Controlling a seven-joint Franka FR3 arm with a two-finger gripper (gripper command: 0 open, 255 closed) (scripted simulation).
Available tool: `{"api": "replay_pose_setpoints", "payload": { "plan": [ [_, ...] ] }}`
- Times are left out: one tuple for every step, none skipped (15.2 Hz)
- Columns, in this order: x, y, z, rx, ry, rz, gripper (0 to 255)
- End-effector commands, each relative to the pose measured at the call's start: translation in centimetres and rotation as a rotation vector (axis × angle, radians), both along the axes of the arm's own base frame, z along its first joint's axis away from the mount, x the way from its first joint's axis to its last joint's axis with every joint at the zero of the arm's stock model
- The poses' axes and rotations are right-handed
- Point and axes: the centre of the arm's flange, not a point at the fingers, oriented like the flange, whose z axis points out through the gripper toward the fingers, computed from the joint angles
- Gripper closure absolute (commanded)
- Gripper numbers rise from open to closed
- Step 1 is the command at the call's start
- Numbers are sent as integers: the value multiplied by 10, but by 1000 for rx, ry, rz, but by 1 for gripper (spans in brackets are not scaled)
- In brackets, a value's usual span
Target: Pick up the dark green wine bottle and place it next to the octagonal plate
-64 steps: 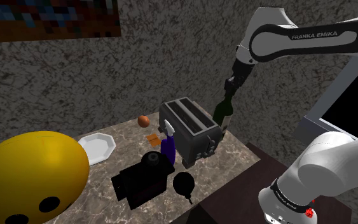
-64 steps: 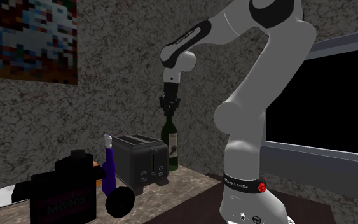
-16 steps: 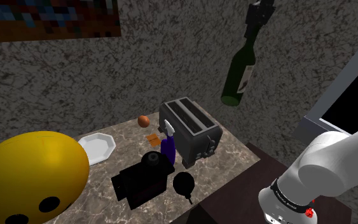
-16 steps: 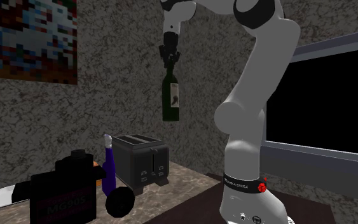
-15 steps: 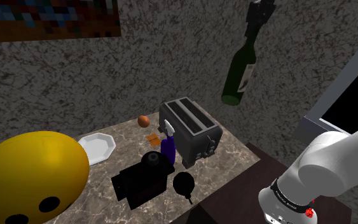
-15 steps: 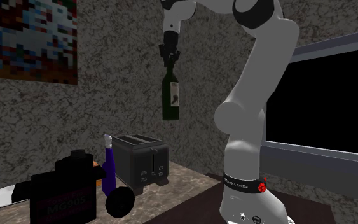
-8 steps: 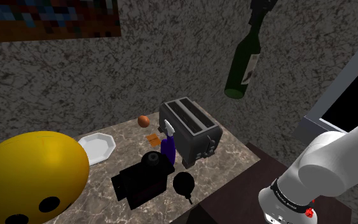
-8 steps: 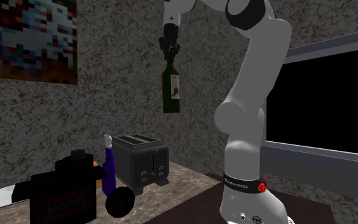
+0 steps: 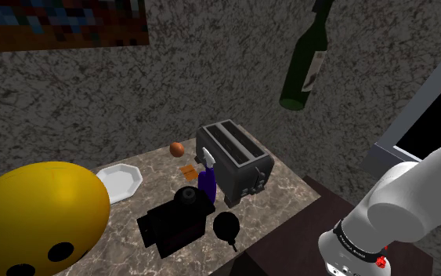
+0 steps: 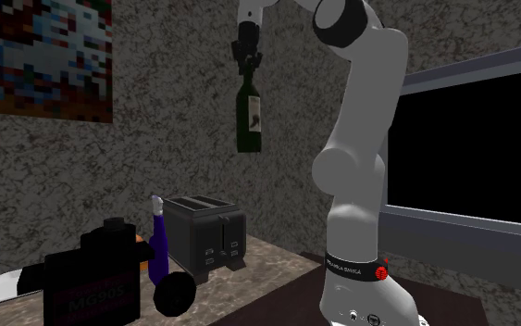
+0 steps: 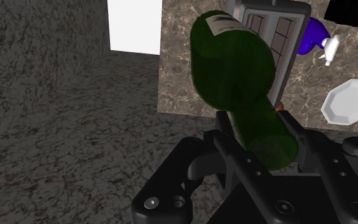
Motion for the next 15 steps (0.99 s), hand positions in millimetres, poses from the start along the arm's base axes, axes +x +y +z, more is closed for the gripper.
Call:
{"api": "replay_pose_setpoints", "payload": {
  "plan": [
    [-1, 1, 10, 0, 0, 0, 255],
    [-1, 1, 15, 0, 0, 0, 255],
    [-1, 1, 20, 0, 0, 0, 255],
    [4, 11, 13, 0, 0, 0, 255],
    [9, 20, 5, 0, 0, 0, 255],
    [14, 30, -2, 0, 0, 0, 255],
    [18, 40, -9, 0, 0, 0, 255],
    [23, 50, -17, 0, 0, 0, 255],
    [28, 60, -24, 0, 0, 0, 255],
    [32, 70, -31, 0, 0, 0, 255],
    [37, 80, -39, 0, 0, 0, 255],
    [42, 90, -46, 0, 0, 0, 255],
    [47, 100, -53, 0, 0, 0, 255],
    [51, 110, -60, 0, 0, 0, 255],
    [56, 120, -68, 0, 0, 0, 255]
  ]
}}
